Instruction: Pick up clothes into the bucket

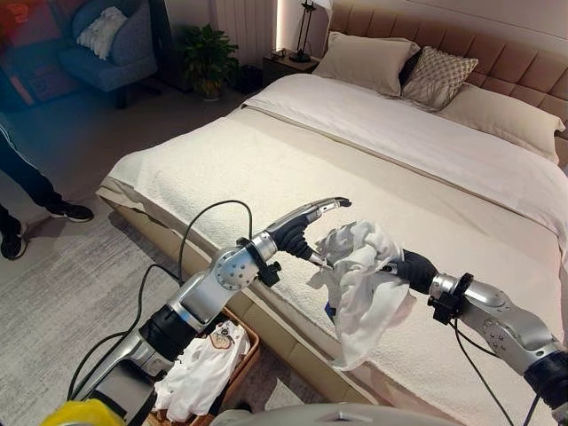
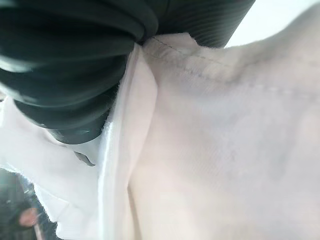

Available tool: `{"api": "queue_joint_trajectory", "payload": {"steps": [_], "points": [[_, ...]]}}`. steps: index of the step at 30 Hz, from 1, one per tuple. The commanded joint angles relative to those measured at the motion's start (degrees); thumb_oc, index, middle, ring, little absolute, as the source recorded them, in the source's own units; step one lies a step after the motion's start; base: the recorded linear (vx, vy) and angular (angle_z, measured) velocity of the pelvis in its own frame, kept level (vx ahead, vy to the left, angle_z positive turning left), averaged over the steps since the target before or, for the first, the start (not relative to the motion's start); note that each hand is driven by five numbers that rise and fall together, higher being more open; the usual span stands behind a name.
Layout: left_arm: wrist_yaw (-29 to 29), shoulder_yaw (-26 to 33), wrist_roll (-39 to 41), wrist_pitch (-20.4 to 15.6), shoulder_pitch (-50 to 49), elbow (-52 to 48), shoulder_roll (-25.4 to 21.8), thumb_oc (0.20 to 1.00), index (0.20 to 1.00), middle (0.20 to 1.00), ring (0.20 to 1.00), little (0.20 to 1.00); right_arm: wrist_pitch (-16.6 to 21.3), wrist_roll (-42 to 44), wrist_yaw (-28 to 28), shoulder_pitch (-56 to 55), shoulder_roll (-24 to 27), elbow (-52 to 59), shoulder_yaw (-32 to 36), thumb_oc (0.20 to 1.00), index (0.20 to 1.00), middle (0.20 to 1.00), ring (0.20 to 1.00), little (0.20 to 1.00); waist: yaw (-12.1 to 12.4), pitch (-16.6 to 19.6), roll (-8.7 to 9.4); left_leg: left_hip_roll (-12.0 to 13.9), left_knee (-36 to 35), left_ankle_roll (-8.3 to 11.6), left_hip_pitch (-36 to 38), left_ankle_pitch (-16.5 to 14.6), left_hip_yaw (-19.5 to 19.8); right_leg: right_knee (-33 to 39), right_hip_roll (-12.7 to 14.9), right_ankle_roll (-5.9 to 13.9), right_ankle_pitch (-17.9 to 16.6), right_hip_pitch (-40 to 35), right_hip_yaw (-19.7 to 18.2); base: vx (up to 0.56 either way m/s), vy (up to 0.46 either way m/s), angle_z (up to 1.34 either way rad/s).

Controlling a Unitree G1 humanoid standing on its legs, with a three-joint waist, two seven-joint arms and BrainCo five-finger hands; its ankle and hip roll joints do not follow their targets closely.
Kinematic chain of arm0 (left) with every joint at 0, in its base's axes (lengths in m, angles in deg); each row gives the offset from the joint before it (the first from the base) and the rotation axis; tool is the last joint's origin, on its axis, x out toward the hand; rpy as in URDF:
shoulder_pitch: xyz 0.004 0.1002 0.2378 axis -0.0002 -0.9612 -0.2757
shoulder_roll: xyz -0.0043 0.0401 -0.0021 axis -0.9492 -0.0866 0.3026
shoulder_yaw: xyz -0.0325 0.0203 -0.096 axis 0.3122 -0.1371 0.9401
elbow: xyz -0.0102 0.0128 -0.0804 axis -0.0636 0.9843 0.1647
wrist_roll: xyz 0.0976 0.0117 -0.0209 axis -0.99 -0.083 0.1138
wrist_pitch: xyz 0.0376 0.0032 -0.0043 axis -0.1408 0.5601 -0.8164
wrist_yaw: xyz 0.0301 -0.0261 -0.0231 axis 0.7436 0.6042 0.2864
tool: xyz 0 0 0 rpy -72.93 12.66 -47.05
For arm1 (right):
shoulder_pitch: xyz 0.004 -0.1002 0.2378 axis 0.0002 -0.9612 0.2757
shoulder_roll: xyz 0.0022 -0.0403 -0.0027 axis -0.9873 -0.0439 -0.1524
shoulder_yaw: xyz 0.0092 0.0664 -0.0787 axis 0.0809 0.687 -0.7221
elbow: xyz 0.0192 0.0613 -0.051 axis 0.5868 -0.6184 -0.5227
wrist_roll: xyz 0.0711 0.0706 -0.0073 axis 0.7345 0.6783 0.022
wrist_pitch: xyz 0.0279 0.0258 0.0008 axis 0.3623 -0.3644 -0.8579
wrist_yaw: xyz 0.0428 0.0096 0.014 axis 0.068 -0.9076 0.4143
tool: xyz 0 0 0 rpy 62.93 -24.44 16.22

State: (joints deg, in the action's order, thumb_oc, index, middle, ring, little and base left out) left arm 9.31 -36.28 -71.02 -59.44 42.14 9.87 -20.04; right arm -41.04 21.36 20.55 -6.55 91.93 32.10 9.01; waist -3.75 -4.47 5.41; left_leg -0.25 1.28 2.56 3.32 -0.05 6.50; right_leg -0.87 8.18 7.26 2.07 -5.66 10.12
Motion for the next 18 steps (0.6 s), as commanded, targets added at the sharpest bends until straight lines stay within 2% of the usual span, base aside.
{"api": "queue_joint_trajectory", "payload": {"steps": [1, 15, 16, 18], "points": [[0.9, 0.1, -1.8, -2.3, 4.8, 1.5, 1.4, 1.0, 1.0, 1.0, 1.0, 1.0, 2.6, 4.4, 0.9, 5.1, 0.5, 4.0, -0.5, 0.2, 0.2, 0.2, 0.2, 0.2, 0.1, 1.9, 0.84, 0.5, 3.1, 1.12, -3.1, -2.9, -0.6, -4.1, 0.0, 0.05, 2.0, 2.0, 0.9, 0.0, 0.0, 0.0], [-0.2, 0.6, -0.8, -2.3, 3.3, 2.0, 0.3, 1.0, 1.0, 1.0, 1.0, 1.0, 4.2, 4.8, 0.7, 8.8, 0.4, 8.6, 0.0, 0.2, 0.2, 0.2, 0.2, 0.2, -0.2, 1.8, 0.31, 0.2, 3.2, 0.68, -2.8, -3.4, -1.4, -3.8, 0.2, 0.29, 1.4, 2.4, -0.4, 0.0, 0.0, 0.0], [0.6, 2.1, -1.5, -3.2, 1.4, 2.1, -1.2, 1.0, 1.0, 1.0, 1.0, 1.0, 4.0, 5.0, 0.8, 9.1, 1.1, 9.0, 0.6, 0.2, 0.2, 0.2, 0.2, 0.2, 0.0, 1.8, 0.3, 0.1, 3.3, 0.65, -2.9, -3.4, -1.5, -3.9, 0.3, 0.29, 1.4, 2.5, -0.4, 0.0, 0.0, 0.0], [-1.7, 1.7, -0.1, -3.4, 0.6, 1.1, -4.2, 1.0, 1.0, 1.0, 1.0, 1.0, 5.7, 6.4, 1.5, 9.5, 2.3, 11.4, 1.4, 0.2, 0.2, 0.2, 0.2, 0.2, 0.1, 1.7, -0.02, 0.0, 3.3, 0.6, -3.0, -3.4, -1.6, -4.0, 0.3, 0.47, 1.3, 2.6, -0.7, 0.0, 0.0, 0.0]]}}
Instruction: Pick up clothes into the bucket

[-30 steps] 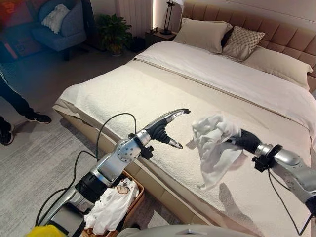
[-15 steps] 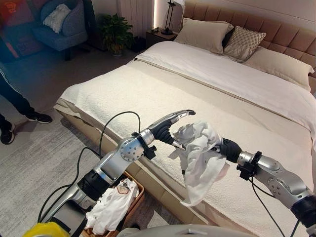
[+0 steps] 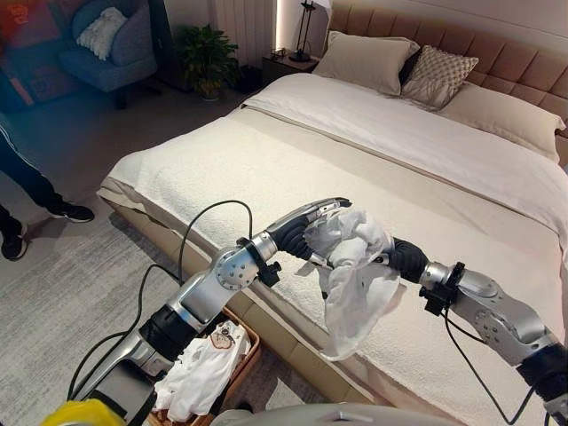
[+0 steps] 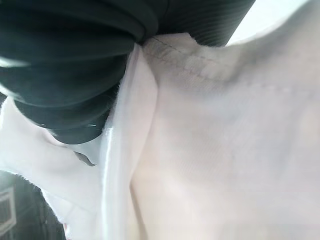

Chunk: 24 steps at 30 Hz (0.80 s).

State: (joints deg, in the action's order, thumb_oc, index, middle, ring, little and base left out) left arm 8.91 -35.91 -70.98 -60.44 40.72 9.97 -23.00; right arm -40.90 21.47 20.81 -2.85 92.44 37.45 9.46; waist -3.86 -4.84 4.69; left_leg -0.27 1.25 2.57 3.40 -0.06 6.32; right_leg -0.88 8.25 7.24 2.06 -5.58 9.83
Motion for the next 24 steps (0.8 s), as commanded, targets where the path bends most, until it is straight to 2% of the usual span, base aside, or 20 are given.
{"api": "queue_joint_trajectory", "payload": {"steps": [1, 5, 8, 24], "points": [[-1.4, 1.3, 0.0, -2.5, 1.6, 0.6, -1.9, 1.0, 1.0, 1.0, 1.0, 1.0, 6.1, 6.4, 1.1, 6.1, 1.6, 6.7, 1.1, 0.2, 0.2, 0.2, 0.2, 0.2, 0.3, 2.0, 0.67, 0.0, 3.4, 0.53, -3.1, -3.5, -1.4, -4.0, 0.3, 0.51, 1.3, 2.6, -0.5, 0.0, 0.0, 0.0], [-1.3, 0.3, -0.3, -2.1, 3.4, -0.1, -1.4, 1.0, 1.0, 1.0, 1.0, 1.0, 6.7, 5.4, 0.0, 6.9, 0.2, 7.5, 0.4, 0.2, 0.2, 0.2, 0.2, 0.2, 0.1, 2.0, 0.57, -0.2, 3.6, 0.45, -3.2, -3.6, -1.5, -4.1, 0.4, 0.61, 1.3, 2.7, -0.5, 0.0, 0.0, 0.0], [-1.3, 2.0, 0.0, -2.3, 2.6, -1.8, -1.9, 1.0, 1.0, 1.0, 1.0, 1.0, 6.5, 4.8, -0.3, 6.4, -1.0, 6.9, 1.7, 0.2, 0.2, 0.2, 0.2, 0.2, 0.1, 2.0, 0.63, -0.3, 3.6, 0.34, -3.1, -3.7, -1.5, -4.0, 0.4, 0.62, 1.3, 2.6, -0.7, 0.0, 0.0, 0.0], [-2.6, 4.5, -0.5, -3.0, -3.9, -6.8, -2.2, 1.0, 1.0, 1.0, 1.0, 1.0, 5.4, 4.0, 1.8, 5.6, -0.7, 9.0, 0.8, 0.2, 0.2, 0.2, 0.2, 0.2, 0.7, 1.9, 1.25, -0.1, 3.4, 0.22, -3.1, -3.6, -1.2, -4.3, 0.3, 0.41, 1.6, 2.7, -0.7, 0.0, 0.0, 0.0]]}}
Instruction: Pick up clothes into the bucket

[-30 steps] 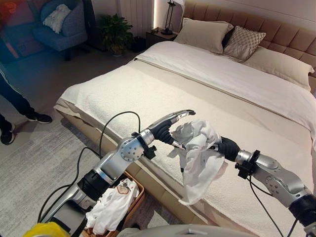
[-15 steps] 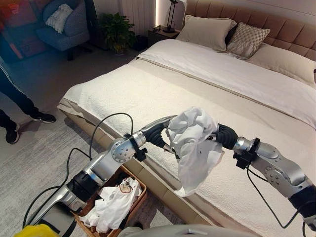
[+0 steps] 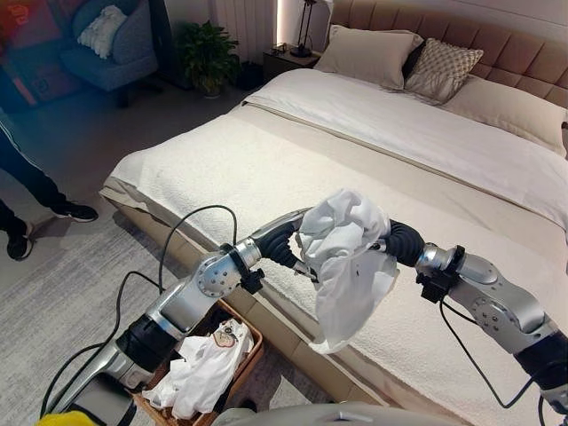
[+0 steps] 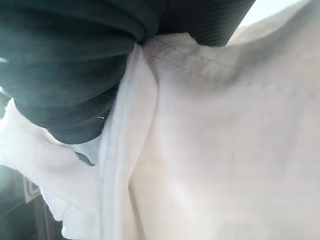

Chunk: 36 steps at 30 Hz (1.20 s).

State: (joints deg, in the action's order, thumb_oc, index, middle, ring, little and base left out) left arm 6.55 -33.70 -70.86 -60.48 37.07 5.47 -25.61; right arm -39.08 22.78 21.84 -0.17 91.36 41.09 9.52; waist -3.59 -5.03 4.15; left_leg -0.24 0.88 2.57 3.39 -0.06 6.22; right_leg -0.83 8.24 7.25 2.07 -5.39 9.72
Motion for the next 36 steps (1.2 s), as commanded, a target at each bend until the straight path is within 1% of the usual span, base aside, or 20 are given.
{"api": "queue_joint_trajectory", "payload": {"steps": [1, 7, 13, 14, 18, 25, 26, 30, 31, 32, 33, 34, 35, 36], "points": [[-0.5, 2.3, -0.3, -2.9, -0.7, -2.5, 0.6, 1.0, 1.0, 1.0, 1.0, 1.0, 3.5, 2.5, 0.9, 2.8, 0.1, 5.1, 0.6, 0.2, 0.2, 0.2, 0.2, 0.2, 0.4, 2.1, 1.81, -0.2, 3.8, 0.21, -3.1, -3.6, -1.1, -4.3, 0.3, 0.39, 1.6, 2.5, -0.5, 0.0, 0.0, 0.0], [-2.6, 2.1, 5.4, -1.7, -2.9, -2.6, 1.4, 1.0, 1.0, 1.0, 1.0, 1.0, 3.3, 2.0, 1.1, 2.8, -1.1, 4.8, -0.7, 0.2, 0.2, 0.2, 0.2, 0.2, 0.6, 2.1, 1.85, -0.1, 4.0, 0.19, -3.3, -3.6, -1.0, -4.4, 0.4, 0.32, 1.6, 2.6, -0.4, 0.0, 0.0, 0.0], [-3.3, 1.2, 8.9, -1.5, -3.5, -1.5, 1.8, 1.0, 1.0, 1.0, 1.0, 1.0, 3.6, 2.3, 1.1, 3.9, -2.1, 5.3, -1.7, 0.2, 0.2, 0.2, 0.2, 0.2, 0.5, 2.0, 1.76, -0.1, 3.9, 0.17, -3.2, -3.6, -1.1, -4.3, 0.4, 0.35, 1.6, 2.6, -0.5, 0.0, 0.0, 0.0], [-3.6, 0.9, 10.4, -1.6, -3.4, -1.0, 1.7, 1.0, 1.0, 1.0, 1.0, 1.0, 3.7, 2.6, 1.0, 4.3, -2.5, 5.2, -2.2, 0.2, 0.2, 0.2, 0.2, 0.2, 0.5, 2.0, 1.67, -0.1, 3.8, 0.2, -3.2, -3.6, -1.2, -4.3, 0.3, 0.35, 1.5, 2.6, -0.6, 0.0, 0.0, 0.0], [-3.7, 0.4, 12.0, -1.8, -3.0, 0.1, 1.4, 1.0, 1.0, 1.0, 1.0, 1.0, 3.8, 2.9, 0.9, 4.9, -3.0, 5.3, -3.4, 0.2, 0.2, 0.2, 0.2, 0.2, 0.3, 2.0, 1.59, -0.1, 3.7, 0.26, -3.1, -3.5, -1.3, -4.2, 0.3, 0.38, 1.4, 2.7, -0.7, 0.0, 0.0, 0.0], [-2.8, 0.3, 11.9, -2.7, -2.1, 3.1, 0.7, 1.0, 1.0, 1.0, 1.0, 1.0, 4.0, 3.2, 1.0, 6.1, -3.5, 5.3, -5.5, 0.2, 0.2, 0.2, 0.2, 0.2, 0.2, 2.1, 1.41, -0.1, 3.6, 0.37, -3.0, -3.5, -1.5, -4.2, 0.3, 0.41, 1.5, 2.6, -0.7, 0.0, 0.0, 0.0], [-1.9, 0.6, 10.2, -3.4, -2.0, 4.6, 0.0, 1.0, 1.0, 1.0, 1.0, 1.0, 4.1, 3.3, 1.0, 6.2, -3.4, 5.2, -5.7, 0.2, 0.2, 0.2, 0.2, 0.2, 0.2, 2.1, 1.38, -0.1, 3.6, 0.41, -3.0, -3.5, -1.6, -4.3, 0.3, 0.43, 1.6, 2.6, -0.8, 0.0, 0.0, 0.0], [-0.2, 1.8, 8.0, -4.2, -2.5, 7.8, -0.2, 1.0, 1.0, 1.0, 1.0, 1.0, 4.6, 3.4, 0.9, 5.6, -2.8, 5.0, -5.4, 0.2, 0.2, 0.2, 0.2, 0.2, 0.1, 2.2, 1.42, 0.0, 3.6, 0.5, -2.9, -3.6, -1.6, -4.3, 0.3, 0.47, 1.6, 2.6, -0.9, 0.0, 0.0, 0.0], [1.0, 3.0, 6.4, -4.8, -3.1, 9.2, -0.8, 1.0, 1.0, 1.0, 1.0, 1.0, 5.0, 3.3, 0.6, 4.1, -2.5, 4.4, -4.3, 0.2, 0.2, 0.2, 0.2, 0.2, 0.0, 2.2, 1.42, 0.0, 3.6, 0.56, -2.8, -3.6, -1.7, -4.3, 0.3, 0.48, 1.6, 2.6, -0.8, 0.0, 0.0, 0.0], [1.9, 4.3, 6.7, -5.0, -3.9, 9.3, -1.0, 1.0, 1.0, 1.0, 1.0, 1.0, 5.1, 3.1, 0.2, 2.8, -2.1, 3.7, -3.1, 0.2, 0.2, 0.2, 0.2, 0.2, 0.1, 2.2, 1.4, 0.1, 3.6, 0.59, -2.9, -3.6, -1.7, -4.3, 0.3, 0.47, 1.6, 2.6, -0.8, 0.0, 0.0, 0.0], [1.9, 4.3, 6.7, -4.9, -4.0, 9.3, -1.1, 1.0, 1.0, 1.0, 1.0, 1.0, 5.1, 3.1, 0.2, 2.7, -2.1, 3.8, -3.0, 0.2, 0.2, 0.2, 0.2, 0.2, 0.1, 2.2, 1.4, 0.1, 3.6, 0.59, -2.9, -3.6, -1.7, -4.3, 0.3, 0.47, 1.6, 2.6, -0.8, 0.0, 0.0, 0.0], [1.8, 4.6, 7.2, -4.4, -3.0, 8.0, -1.4, 1.0, 1.0, 1.0, 1.0, 1.0, 4.9, 3.0, 0.3, 1.3, -1.7, 3.9, -1.7, 0.2, 0.2, 0.2, 0.2, 0.2, 0.1, 2.3, 1.35, 0.1, 3.5, 0.6, -2.9, -3.6, -1.6, -4.3, 0.3, 0.48, 1.6, 2.6, -0.7, 0.0, 0.0, 0.0], [2.0, 5.0, 8.8, -3.4, 0.0, 6.9, -0.9, 1.0, 1.0, 1.0, 1.0, 1.0, 4.7, 2.3, 0.2, -1.2, -1.3, 2.3, -0.1, 0.2, 0.2, 0.2, 0.2, 0.2, -0.1, 2.3, 1.33, 0.0, 3.5, 0.62, -2.9, -3.5, -1.5, -4.3, 0.2, 0.47, 1.6, 2.5, -0.6, 0.0, 0.0, 0.0], [2.0, 4.9, 8.9, -3.3, 0.1, 6.8, -0.9, 1.0, 1.0, 1.0, 1.0, 1.0, 4.7, 2.3, 0.2, -1.4, -1.3, 2.4, 0.0, 0.2, 0.2, 0.2, 0.2, 0.2, -0.1, 2.3, 1.33, 0.0, 3.5, 0.62, -2.9, -3.5, -1.5, -4.3, 0.2, 0.47, 1.6, 2.5, -0.5, 0.0, 0.0, 0.0]]}}
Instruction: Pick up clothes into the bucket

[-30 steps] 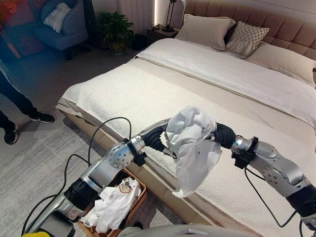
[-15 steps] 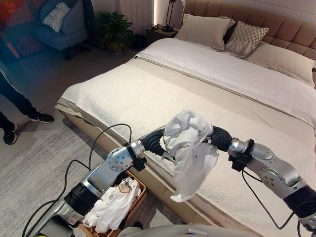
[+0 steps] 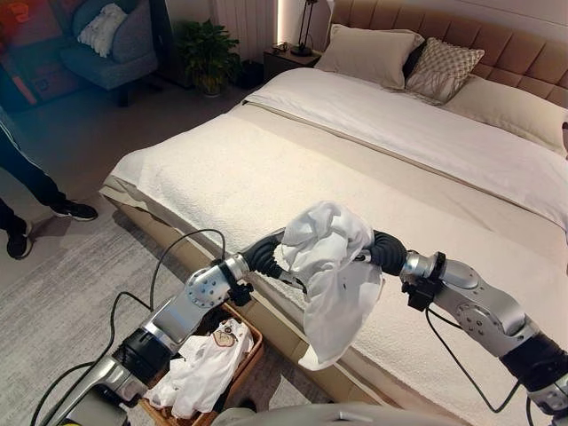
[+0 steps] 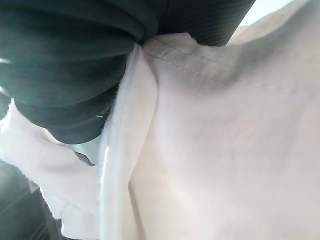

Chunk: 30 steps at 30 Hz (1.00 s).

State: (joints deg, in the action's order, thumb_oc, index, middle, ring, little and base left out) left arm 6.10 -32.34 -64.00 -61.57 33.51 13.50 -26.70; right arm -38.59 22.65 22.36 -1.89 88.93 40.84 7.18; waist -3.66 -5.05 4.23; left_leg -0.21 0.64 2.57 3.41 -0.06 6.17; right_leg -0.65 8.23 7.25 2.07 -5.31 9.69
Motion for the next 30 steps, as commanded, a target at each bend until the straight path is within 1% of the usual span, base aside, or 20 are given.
{"api": "queue_joint_trajectory", "payload": {"steps": [1, 2, 3, 4, 5, 8, 13, 17, 23, 30], "points": [[2.8, 4.3, 2.2, -2.2, 4.7, -2.0, 0.2, 1.0, 1.0, 1.0, 1.0, 1.0, 4.2, 1.7, -0.6, -1.9, 1.0, 1.3, 4.0, 0.2, 0.2, 0.2, 0.2, 0.2, -0.1, 2.2, 1.22, 0.0, 3.8, 0.6, -3.0, -3.5, -1.4, -4.5, 0.3, 0.49, 1.6, 2.4, -0.4, 0.0, 0.0, 0.0], [2.8, 4.3, 2.2, -2.2, 4.7, -2.0, 0.2, 1.0, 1.0, 1.0, 1.0, 1.0, 4.2, 1.7, -0.6, -2.0, 1.0, 1.3, 4.1, 0.2, 0.2, 0.2, 0.2, 0.2, -0.1, 2.2, 1.23, 0.0, 3.8, 0.6, -3.0, -3.5, -1.4, -4.5, 0.3, 0.49, 1.6, 2.4, -0.4, 0.0, 0.0, 0.0], [5.1, -2.9, -0.2, 0.4, 15.8, -1.7, 8.0, 1.0, 1.0, 1.0, 1.0, 1.0, 4.6, -0.3, -2.2, -1.6, -0.8, -0.3, 3.3, 0.2, 0.2, 0.2, 0.2, 0.2, -0.9, 2.3, 1.17, 0.0, 3.9, 0.53, -3.0, -3.6, -1.3, -4.6, 0.2, 0.49, 1.7, 2.4, -0.4, 0.0, 0.0, 0.0], [5.3, -2.1, -2.1, -0.4, 15.0, 0.2, 8.7, 1.0, 1.0, 1.0, 1.0, 1.0, 3.6, -0.7, -2.1, -1.4, -1.0, -1.5, 2.7, 0.2, 0.2, 0.2, 0.2, 0.2, -1.0, 2.2, 1.29, 0.0, 4.0, 0.45, -3.1, -3.6, -1.3, -4.7, 0.3, 0.43, 1.8, 2.5, -0.3, 0.01, -0.028, 0.04], [4.7, -1.5, -3.1, -0.5, 13.6, -0.6, 9.8, 1.0, 1.0, 1.0, 1.0, 1.0, 4.0, -1.6, -2.9, -2.9, -2.3, -3.5, 5.5, 0.2, 0.2, 0.2, 0.2, 0.2, -1.1, 2.0, 1.42, 0.0, 4.2, 0.26, -3.1, -3.7, -1.2, -4.8, 0.2, 0.4, 1.9, 2.6, -0.3, 0.0, -0.017, 0.04], [4.0, -2.3, -3.5, -0.4, 13.8, -0.5, 10.8, 1.0, 1.0, 1.0, 1.0, 1.0, 3.8, -1.9, -2.7, -3.8, -2.5, -4.1, 7.0, 0.2, 0.2, 0.2, 0.2, 0.2, -1.2, 2.0, 1.48, 0.0, 4.2, 0.18, -3.1, -3.8, -1.3, -4.8, 0.2, 0.43, 1.9, 2.5, -0.5, 0.01, -0.014, -0.02], [3.1, -2.4, -3.8, -0.3, 13.3, -0.6, 10.7, 1.0, 1.0, 1.0, 1.0, 1.0, 4.0, -2.8, -2.6, -4.1, -3.2, -4.3, 7.7, 0.2, 0.2, 0.2, 0.2, 0.2, -1.4, 2.2, 1.35, 0.0, 4.2, 0.06, -3.0, -4.0, -1.3, -4.6, 0.2, 0.47, 2.0, 2.4, -0.7, 0.01, -0.007, -0.05], [3.0, -2.2, -4.2, -0.3, 13.1, -1.1, 10.5, 1.0, 1.0, 1.0, 1.0, 1.0, 3.8, -3.1, -2.5, -3.8, -4.6, -4.9, 7.5, 0.2, 0.2, 0.2, 0.2, 0.2, -1.4, 2.2, 1.12, -0.1, 4.4, -0.06, -3.0, -4.1, -1.2, -4.7, 0.3, 0.48, 2.1, 2.3, -0.7, 0.0, 0.0, 0.0], [2.3, -2.6, -4.5, -0.2, 13.5, -1.0, 10.2, 1.0, 1.0, 1.0, 1.0, 1.0, 3.8, -3.6, -2.2, -3.3, -5.3, -4.8, 7.0, 0.2, 0.2, 0.2, 0.2, 0.2, -1.4, 2.1, 0.94, -0.2, 4.5, -0.13, -3.0, -4.3, -1.3, -4.7, 0.3, 0.53, 2.2, 2.2, -0.7, 0.0, 0.0, 0.0], [2.1, -3.1, -6.3, -0.3, 13.4, 0.0, 10.0, 1.0, 1.0, 1.0, 1.0, 1.0, 4.0, -3.2, -1.6, -2.3, -5.9, -2.5, 6.9, 0.2, 0.2, 0.2, 0.2, 0.2, -1.5, 2.3, 0.76, -0.1, 4.4, -0.24, -2.7, -4.4, -1.6, -4.6, 0.3, 0.59, 2.2, 2.2, -1.1, 0.0, 0.0, 0.0]]}}
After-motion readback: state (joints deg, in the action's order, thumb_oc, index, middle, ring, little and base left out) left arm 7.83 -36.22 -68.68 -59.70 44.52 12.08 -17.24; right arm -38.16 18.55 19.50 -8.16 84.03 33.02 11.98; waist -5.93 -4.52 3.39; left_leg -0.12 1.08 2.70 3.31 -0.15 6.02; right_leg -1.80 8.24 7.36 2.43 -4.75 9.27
